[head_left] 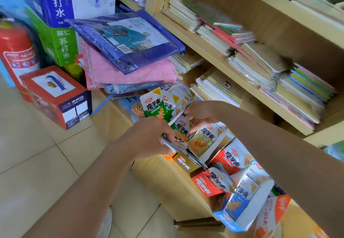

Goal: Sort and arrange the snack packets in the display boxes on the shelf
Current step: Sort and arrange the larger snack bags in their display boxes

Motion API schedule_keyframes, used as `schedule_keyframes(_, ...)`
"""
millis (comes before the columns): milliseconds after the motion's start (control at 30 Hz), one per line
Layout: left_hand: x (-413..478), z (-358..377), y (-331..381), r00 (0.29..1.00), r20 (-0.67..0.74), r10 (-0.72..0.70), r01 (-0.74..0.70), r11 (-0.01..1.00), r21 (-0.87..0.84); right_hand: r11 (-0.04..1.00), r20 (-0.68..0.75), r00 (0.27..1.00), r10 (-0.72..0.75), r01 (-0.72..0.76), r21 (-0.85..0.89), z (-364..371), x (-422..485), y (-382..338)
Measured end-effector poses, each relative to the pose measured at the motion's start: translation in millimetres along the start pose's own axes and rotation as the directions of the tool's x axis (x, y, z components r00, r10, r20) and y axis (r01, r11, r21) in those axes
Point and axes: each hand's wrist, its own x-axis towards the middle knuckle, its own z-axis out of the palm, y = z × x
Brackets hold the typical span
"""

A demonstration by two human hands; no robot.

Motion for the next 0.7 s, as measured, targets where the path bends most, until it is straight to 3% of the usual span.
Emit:
schedule_keyframes(67, -0.7, 0.7, -0.6, 1.000, 0.012, 0.001, -0.001, 1.000, 0.003, 0.943, 0.069, 0.992, 0.103, -0.120, 0.310, 2.8, 2.6, -2.5)
schedule_keyframes(133, -0.8, 1.3, -1.1, 1.000, 0.024, -0.008, 0.007, 1.000, 0.008, 0.865, 0.139, 0.978, 0.156, -0.203, 0.459, 4.0, 4.9, -5.7)
schedule_keyframes(333, -0.2, 2.1, -3.5, 0.998, 0.040, -0.039, 0.038, 0.999, 0.009, 0.928, 0.175, 0.965, 0.196, -0.240, 0.285, 15.3, 16.7, -11.4)
schedule_keyframes(500, 4.0, 7.9, -3.5, 0.999, 0.029, -0.032, 0.032, 0.999, 0.006, 0.936, 0.173, 0.963, 0.205, -0.245, 0.253, 12.7, 24.7, -12.7)
schedule_keyframes(700, 4.7, 10.0, -4.8, 0.998, 0.056, -0.016, 0.015, 1.000, 0.015, 0.974, 0.114, 0.972, 0.206, -0.215, 0.073, 19.1, 22.0, -20.5)
